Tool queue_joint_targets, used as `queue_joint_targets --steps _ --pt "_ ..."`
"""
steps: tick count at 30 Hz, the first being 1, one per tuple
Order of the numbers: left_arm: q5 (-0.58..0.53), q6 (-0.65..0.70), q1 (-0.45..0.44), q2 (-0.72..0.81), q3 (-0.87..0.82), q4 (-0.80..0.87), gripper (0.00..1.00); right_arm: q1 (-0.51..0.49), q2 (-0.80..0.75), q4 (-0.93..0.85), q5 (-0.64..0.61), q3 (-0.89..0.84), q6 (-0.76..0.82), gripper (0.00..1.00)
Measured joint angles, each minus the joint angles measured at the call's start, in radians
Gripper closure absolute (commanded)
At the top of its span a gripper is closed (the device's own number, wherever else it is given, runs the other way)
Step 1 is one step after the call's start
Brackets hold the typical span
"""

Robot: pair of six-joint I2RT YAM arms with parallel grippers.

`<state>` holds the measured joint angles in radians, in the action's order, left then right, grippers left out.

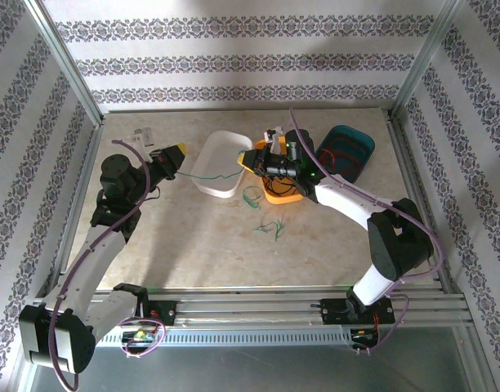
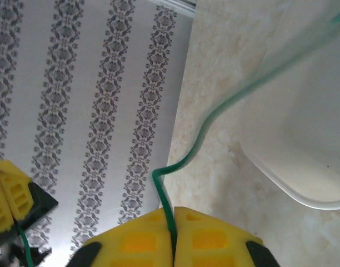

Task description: Untangle the cables

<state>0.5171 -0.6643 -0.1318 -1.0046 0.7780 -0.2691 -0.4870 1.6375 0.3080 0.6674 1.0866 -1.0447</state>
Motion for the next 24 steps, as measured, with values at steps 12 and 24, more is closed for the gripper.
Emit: queue_joint_targets --steps 12,24 --pt "-0.043 -0.069 0.0 -0.255 0.039 -0.004 1.0 -0.007 0.0 -0.033 0.389 -0.005 0.074 1.0" --pt "-0.037 -0.172 -0.027 -0.587 0.273 -0.173 1.0 -0.102 -0.104 -0.194 0.526 -0.043 0.225 1.0"
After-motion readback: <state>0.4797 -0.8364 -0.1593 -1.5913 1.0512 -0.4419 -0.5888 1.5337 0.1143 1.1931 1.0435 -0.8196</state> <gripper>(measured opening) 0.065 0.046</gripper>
